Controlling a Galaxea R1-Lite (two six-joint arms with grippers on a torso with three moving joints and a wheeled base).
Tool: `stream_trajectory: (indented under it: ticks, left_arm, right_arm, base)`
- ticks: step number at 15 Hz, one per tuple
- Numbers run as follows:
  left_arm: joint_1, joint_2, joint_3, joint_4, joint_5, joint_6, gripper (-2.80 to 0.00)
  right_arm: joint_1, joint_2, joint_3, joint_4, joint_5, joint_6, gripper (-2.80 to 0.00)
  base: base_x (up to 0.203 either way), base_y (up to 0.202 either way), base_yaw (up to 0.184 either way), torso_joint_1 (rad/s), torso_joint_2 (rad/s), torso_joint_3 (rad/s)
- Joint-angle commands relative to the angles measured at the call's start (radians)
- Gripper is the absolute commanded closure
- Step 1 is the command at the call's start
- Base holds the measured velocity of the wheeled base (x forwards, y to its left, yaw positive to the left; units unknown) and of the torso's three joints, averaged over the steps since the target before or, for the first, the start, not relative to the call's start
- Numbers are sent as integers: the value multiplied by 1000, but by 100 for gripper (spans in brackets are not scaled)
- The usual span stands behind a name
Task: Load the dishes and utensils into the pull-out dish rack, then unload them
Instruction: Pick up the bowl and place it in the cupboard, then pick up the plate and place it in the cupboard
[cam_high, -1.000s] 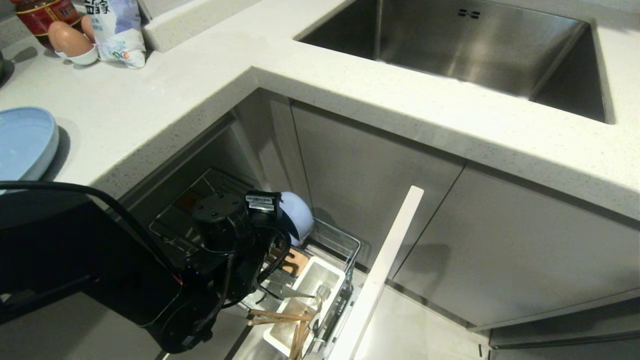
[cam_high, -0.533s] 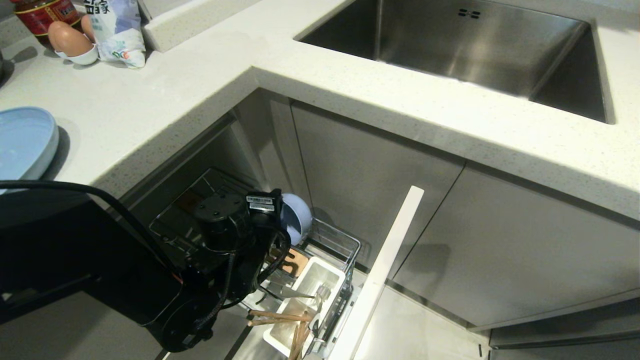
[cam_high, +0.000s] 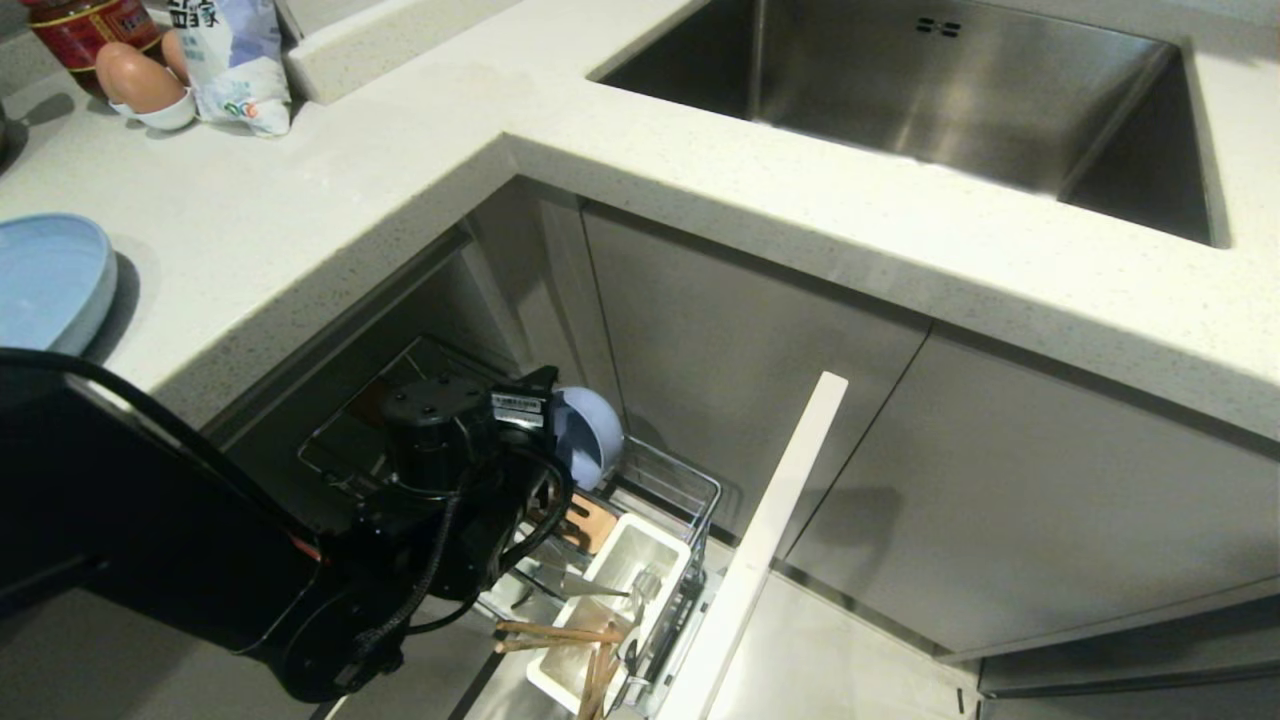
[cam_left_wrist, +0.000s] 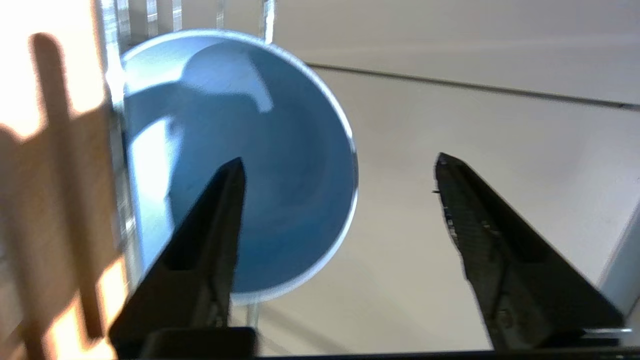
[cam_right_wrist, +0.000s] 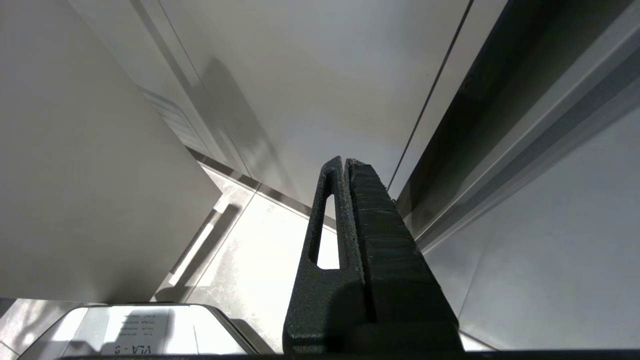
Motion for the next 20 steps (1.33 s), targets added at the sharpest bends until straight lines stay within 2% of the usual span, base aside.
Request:
stream_trajectory:
  ticks: [1,5,6,9,11,14,15,18,20]
  left_arm:
    - [-7,-88,-8,94,5,-16,-280]
    - [-42,-288,-78,443,4,-45,-280]
    - [-55,-326,-96,503,12,-46,0]
    - [-89,-408,-160,651,54,-33,0]
    - [-110,-459,-216,769,62,34,0]
    - [-130,-542,-331,901,118,133,0]
    - [-131,-568,-400,934,123,202,0]
    - [-119,-612,-647,1074,132,496,0]
    - [-98,-601,-834,1170,131,612,0]
  right_arm:
    - [0,0,1,0,0,0,0]
    - [0,0,1,0,0,0,0]
    - [0,0,0,0,0,0,0]
    - [0,0,0,0,0,0,0]
    - [0,0,0,0,0,0,0]
    - [0,0,0,0,0,0,0]
    - [0,0,0,0,0,0,0]
    - [0,0,0,0,0,0,0]
    - [0,0,2,0,0,0,0]
  base:
    - [0,0,0,0,0,0]
    - [0,0,0,0,0,0]
    - [0,0,0,0,0,0]
    - [0,0,0,0,0,0]
    - [0,0,0,0,0,0]
    - [0,0,0,0,0,0]
    - [0,0,0,0,0,0]
    - [0,0,0,0,0,0]
    - [0,0,0,0,0,0]
